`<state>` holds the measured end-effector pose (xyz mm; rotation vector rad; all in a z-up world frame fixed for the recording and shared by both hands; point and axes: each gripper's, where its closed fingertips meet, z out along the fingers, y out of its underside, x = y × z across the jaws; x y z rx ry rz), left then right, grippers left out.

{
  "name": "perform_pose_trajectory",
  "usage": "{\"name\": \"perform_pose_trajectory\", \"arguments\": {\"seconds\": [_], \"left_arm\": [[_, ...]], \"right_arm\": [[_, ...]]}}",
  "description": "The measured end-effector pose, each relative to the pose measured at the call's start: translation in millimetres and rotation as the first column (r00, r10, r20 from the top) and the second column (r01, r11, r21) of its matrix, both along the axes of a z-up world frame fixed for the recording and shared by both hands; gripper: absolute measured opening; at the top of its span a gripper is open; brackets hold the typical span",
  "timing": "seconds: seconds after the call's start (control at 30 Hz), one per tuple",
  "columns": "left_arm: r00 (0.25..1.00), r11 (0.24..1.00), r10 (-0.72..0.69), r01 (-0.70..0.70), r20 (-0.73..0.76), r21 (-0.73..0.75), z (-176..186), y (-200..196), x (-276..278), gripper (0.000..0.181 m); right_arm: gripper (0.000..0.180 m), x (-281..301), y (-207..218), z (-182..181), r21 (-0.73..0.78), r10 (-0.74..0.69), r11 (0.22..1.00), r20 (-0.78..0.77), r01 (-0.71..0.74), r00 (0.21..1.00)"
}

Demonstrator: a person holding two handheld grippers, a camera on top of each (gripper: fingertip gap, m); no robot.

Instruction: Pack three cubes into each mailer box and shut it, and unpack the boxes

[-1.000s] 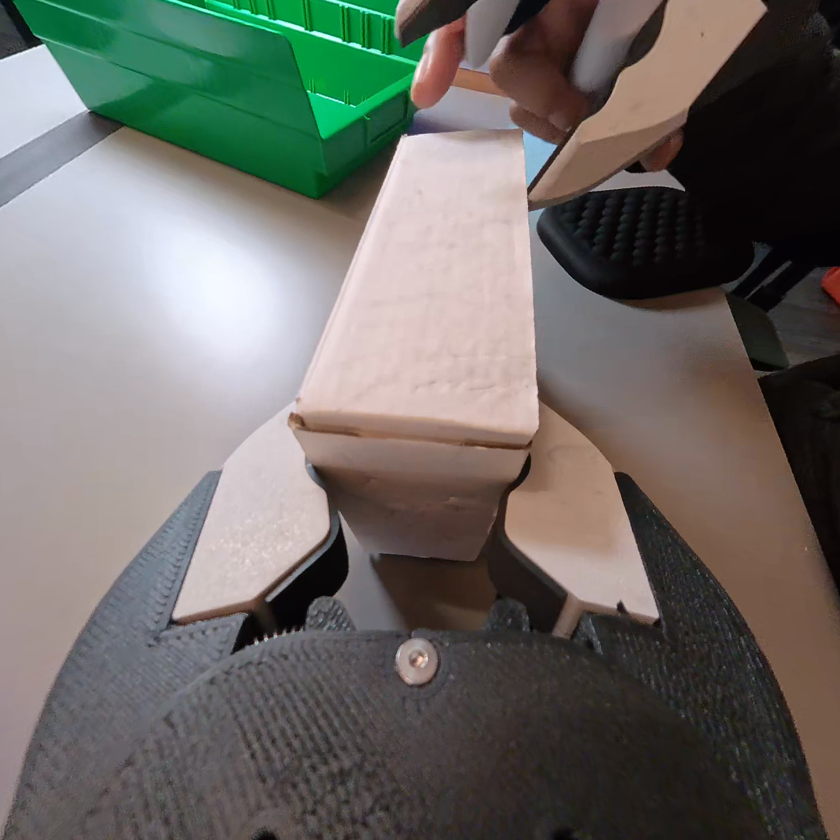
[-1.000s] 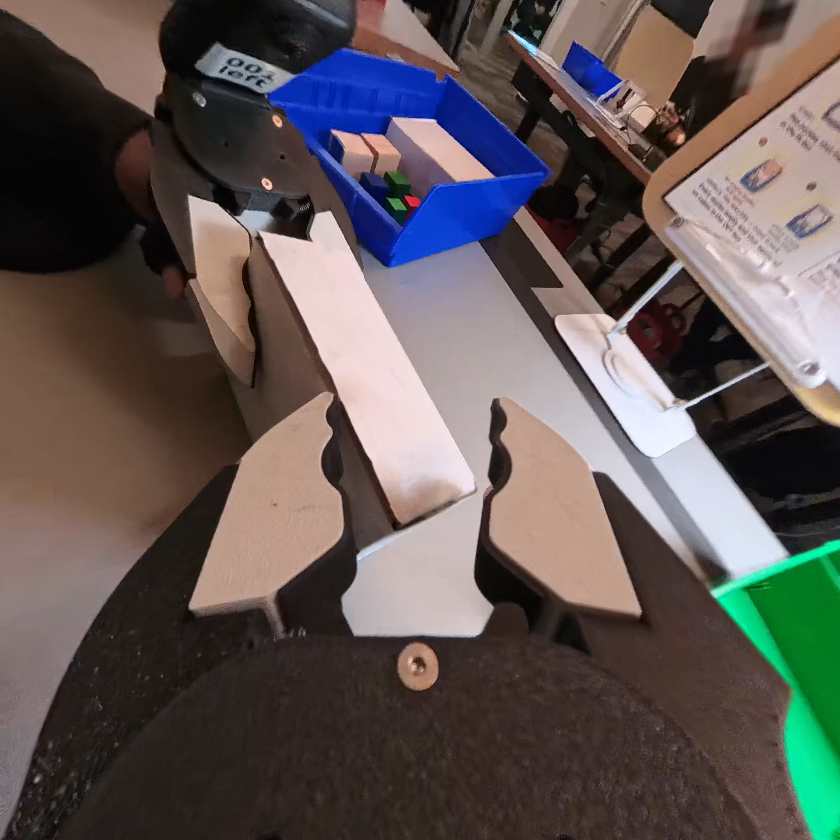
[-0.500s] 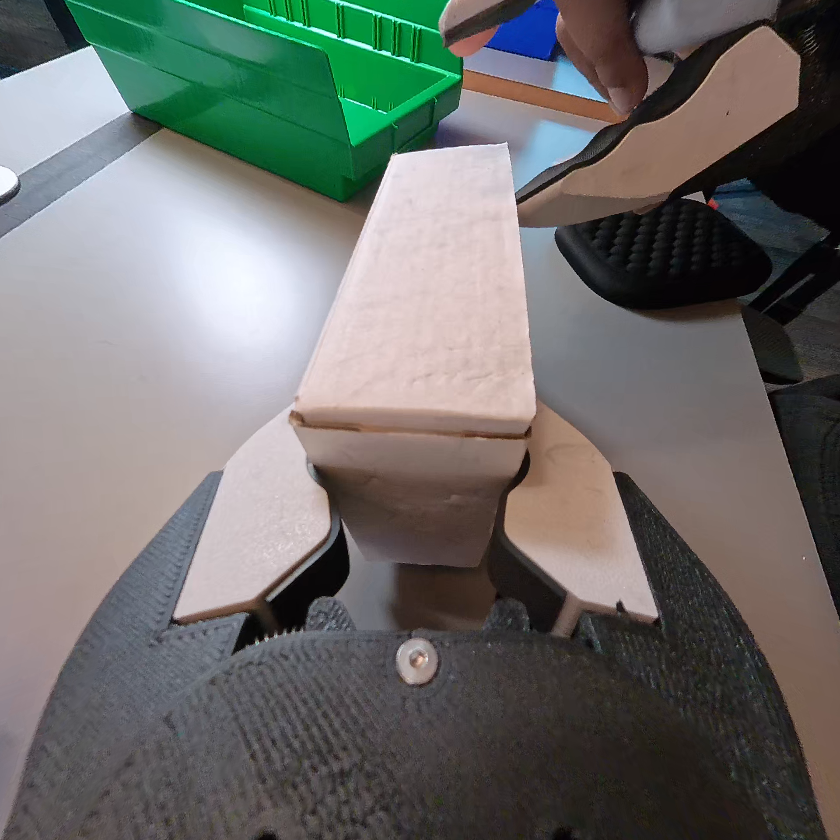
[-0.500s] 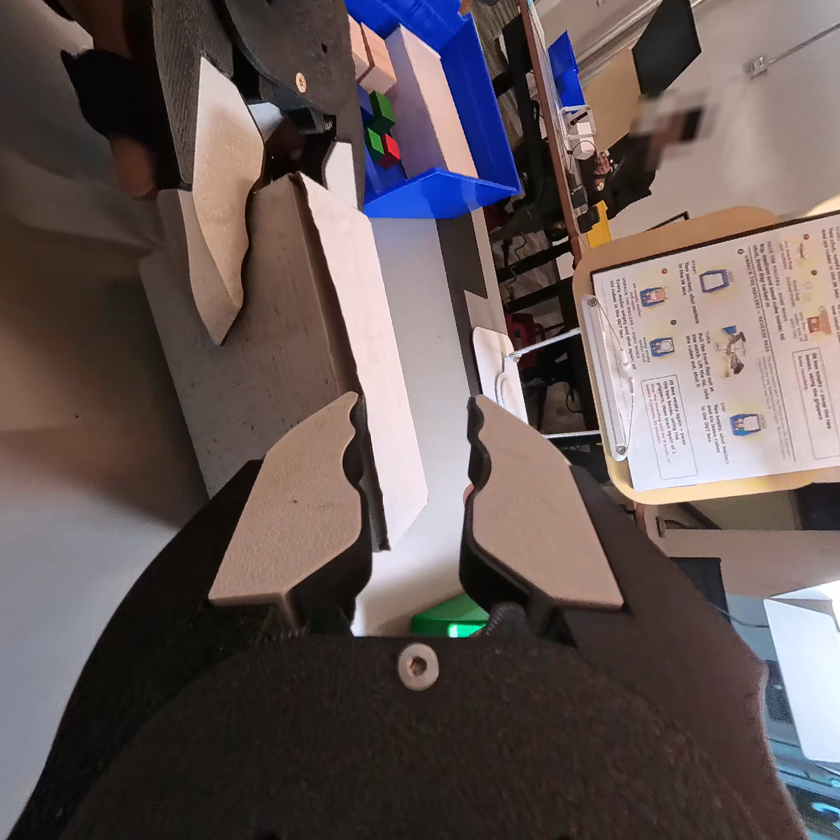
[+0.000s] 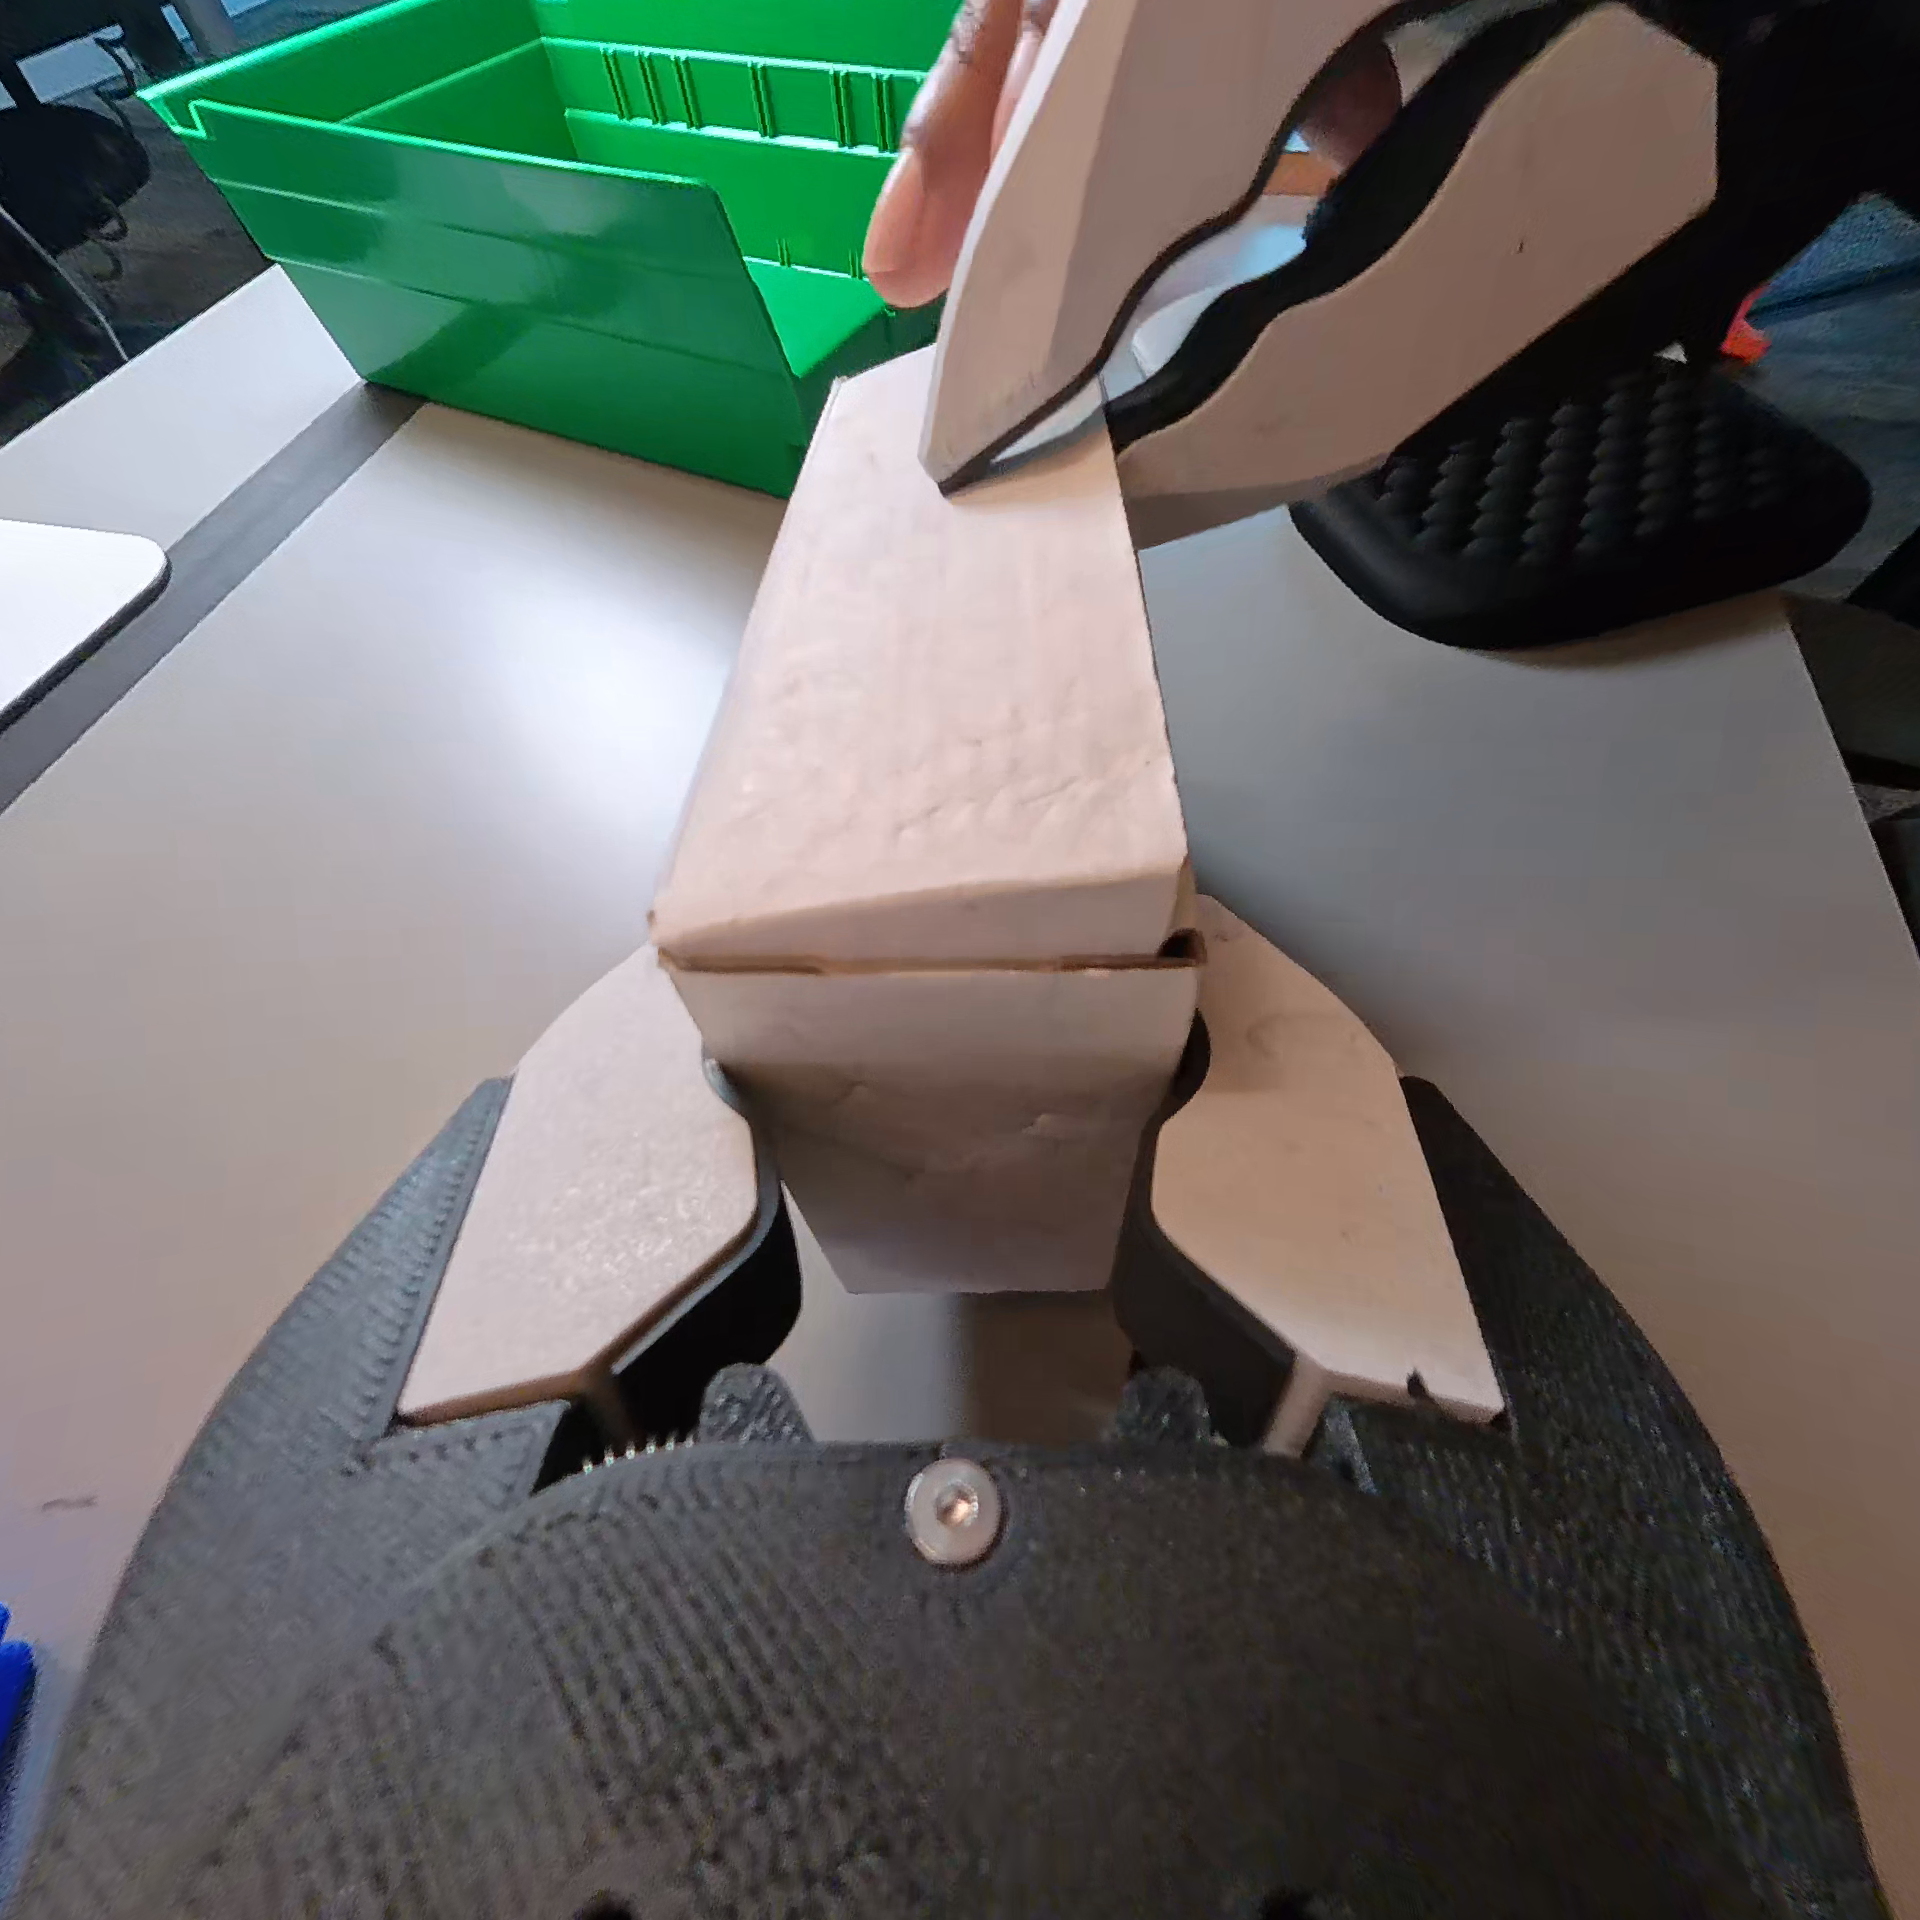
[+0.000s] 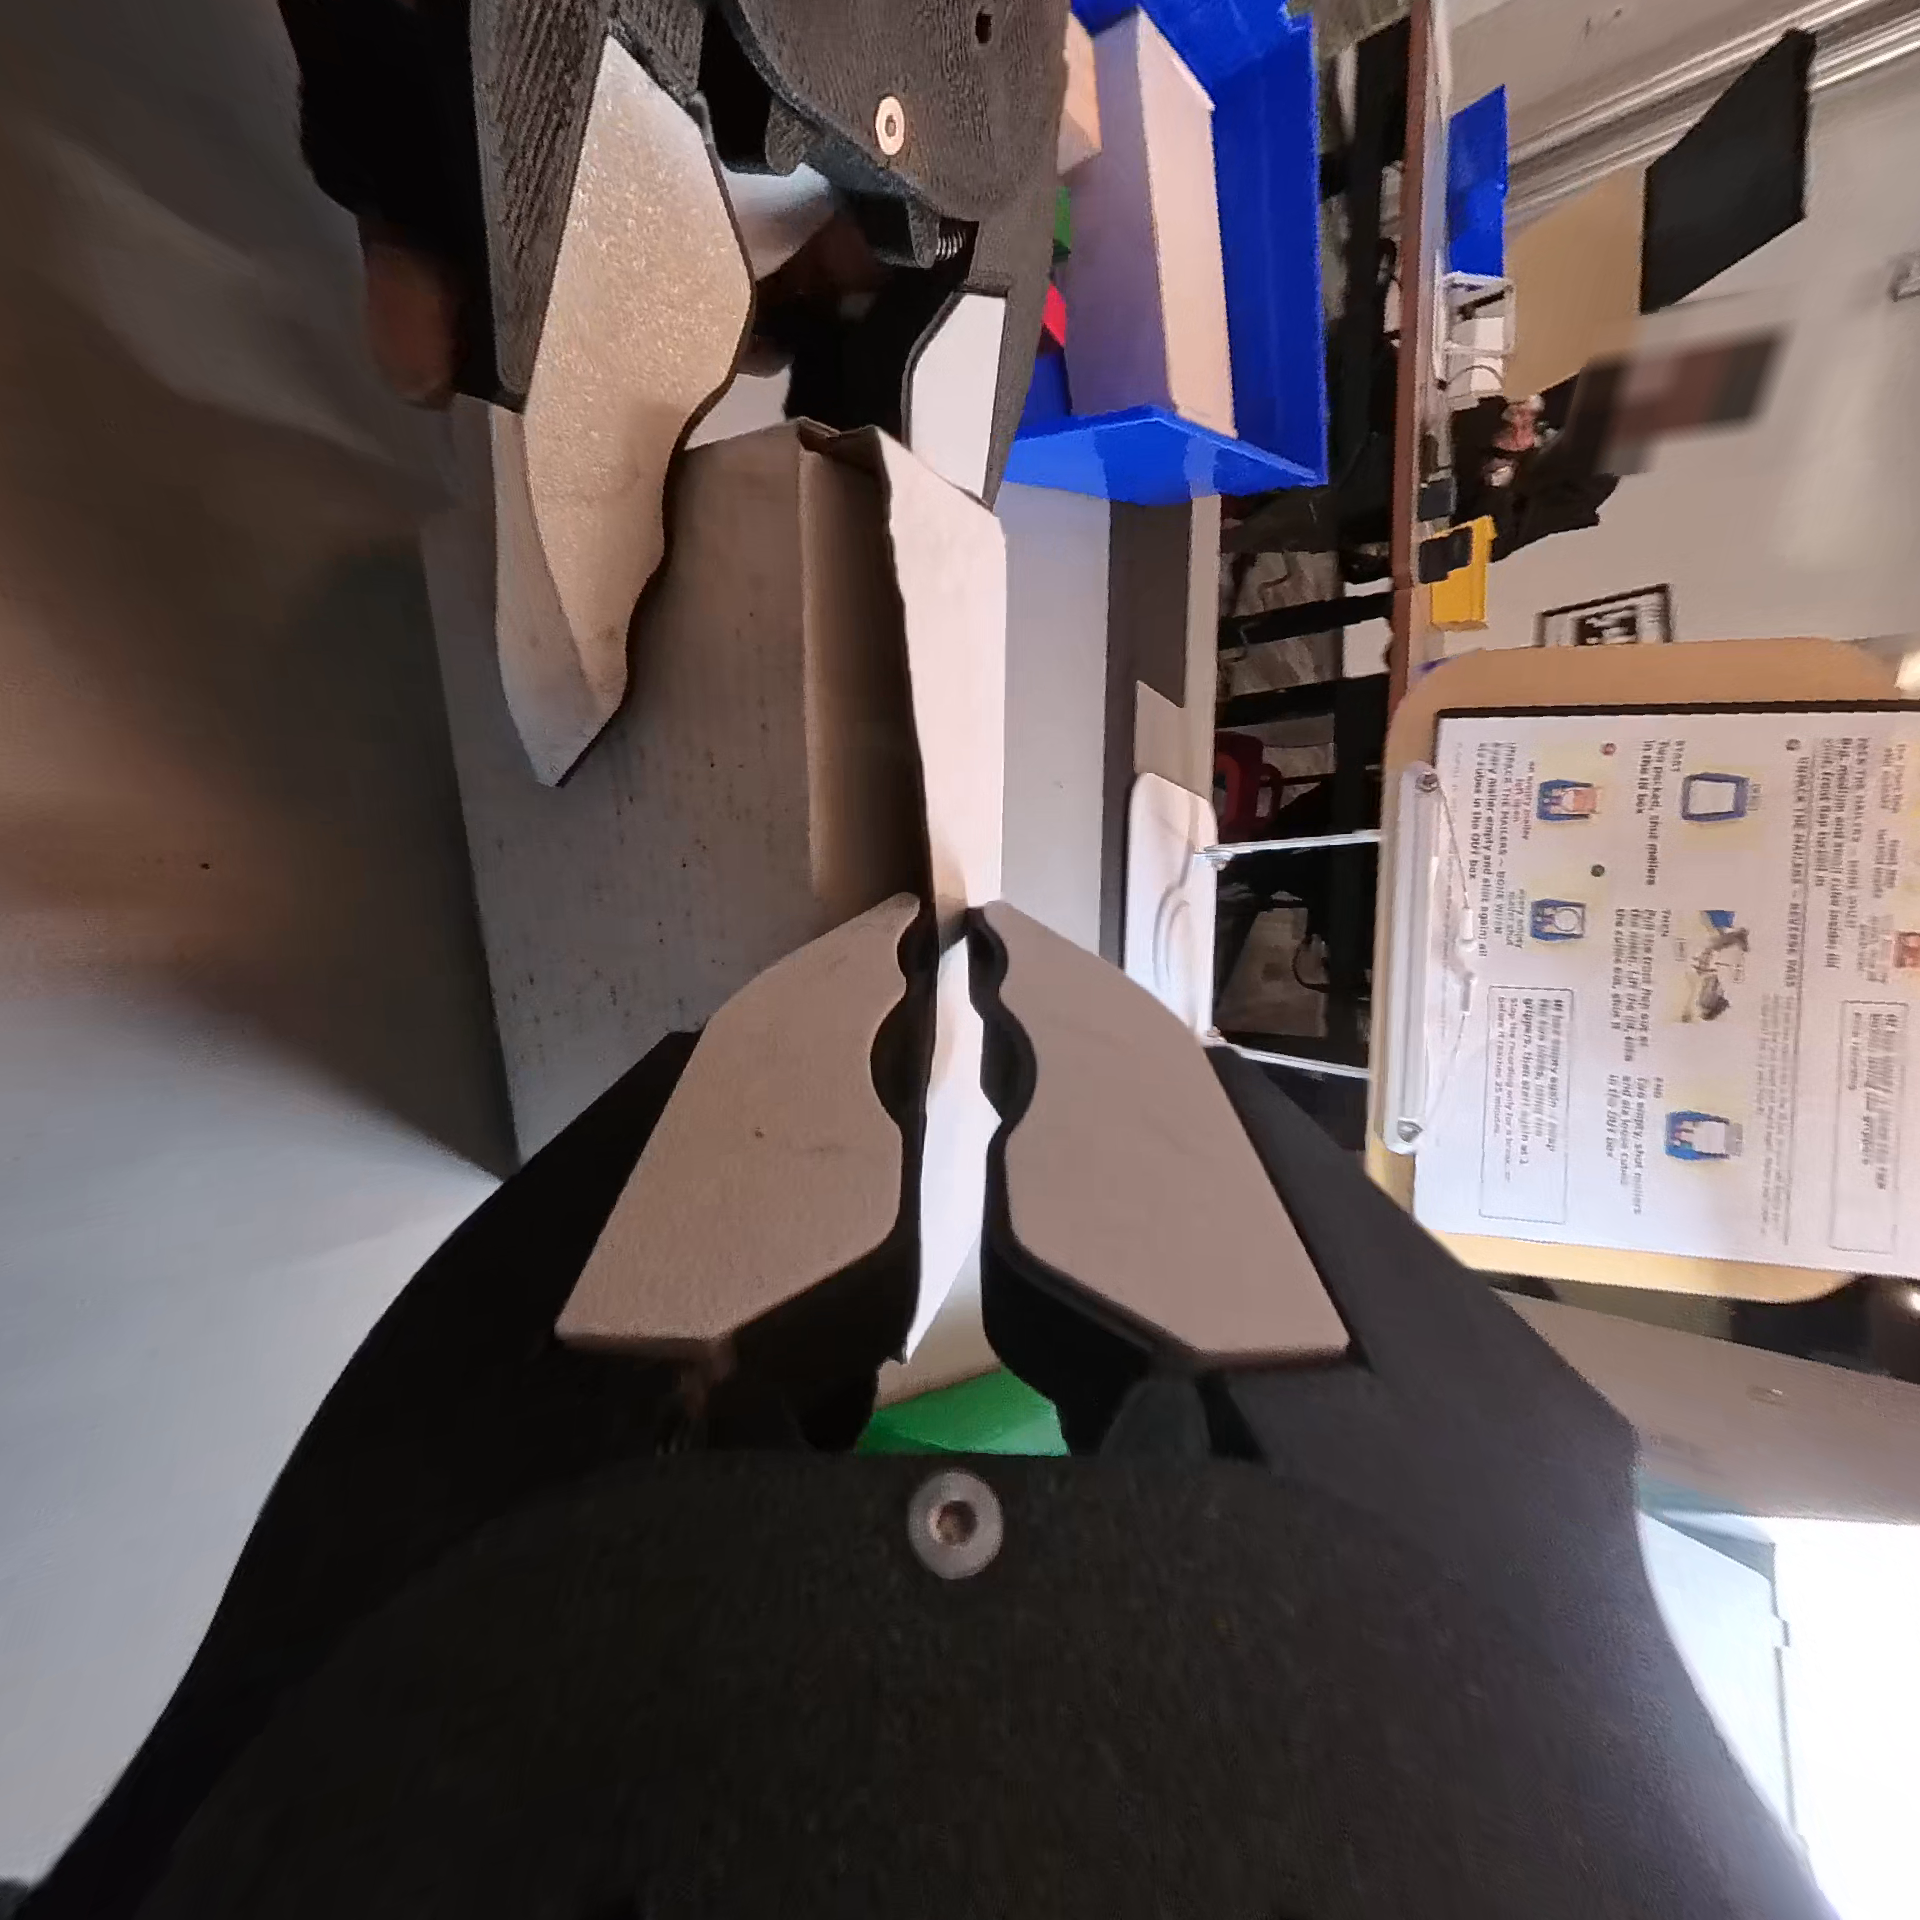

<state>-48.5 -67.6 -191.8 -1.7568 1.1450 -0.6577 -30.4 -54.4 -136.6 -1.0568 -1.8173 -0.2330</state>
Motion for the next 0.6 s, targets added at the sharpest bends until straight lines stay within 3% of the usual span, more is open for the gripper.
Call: {"name": "perform_pose_trajectory", "arguments": {"seconds": [0.03, 0.2, 0.33, 0.47, 0.6], "left_arm": [[1.0, 1.0, -0.008, 0.008, -0.006, 0.006, -0.2, -0.7, 0.1, 0.075], [0.997, 0.983, -0.041, 0.053, -0.07, 0.175, -0.4, -0.3, 2.7, 0.076], [0.991, 0.962, 0.065, -0.032, -0.115, 0.273, -5.1, 18.9, -12.3, 0.077], [0.996, 0.984, 0.085, -0.079, -0.029, 0.161, -4.4, 25.2, -30.9, 0.087], [0.969, 0.998, 0.051, -0.04, 0.243, -0.051, 28.5, 13.8, -33.0, 0.092]], "right_arm": [[0.006, 0.4, -1.2, 0.3, -0.044, 0.007, 0.999, 0.005, -0.007, 1.0], [0.001, 5.7, -3.9, 20.1, -0.336, 0.066, 0.94, 0.005, -0.061, 0.998], [0.001, 4.6, 6.6, 35.4, -0.388, 0.074, 0.921, 0.054, -0.047, 0.996], [0.001, 5.2, 30.5, 59.2, -0.335, 0.0, 0.942, 0.036, 0.012, 0.999], [0.001, 9.3, 42.3, 59.9, -0.206, -0.076, 0.975, 0.022, 0.079, 0.997]]}}
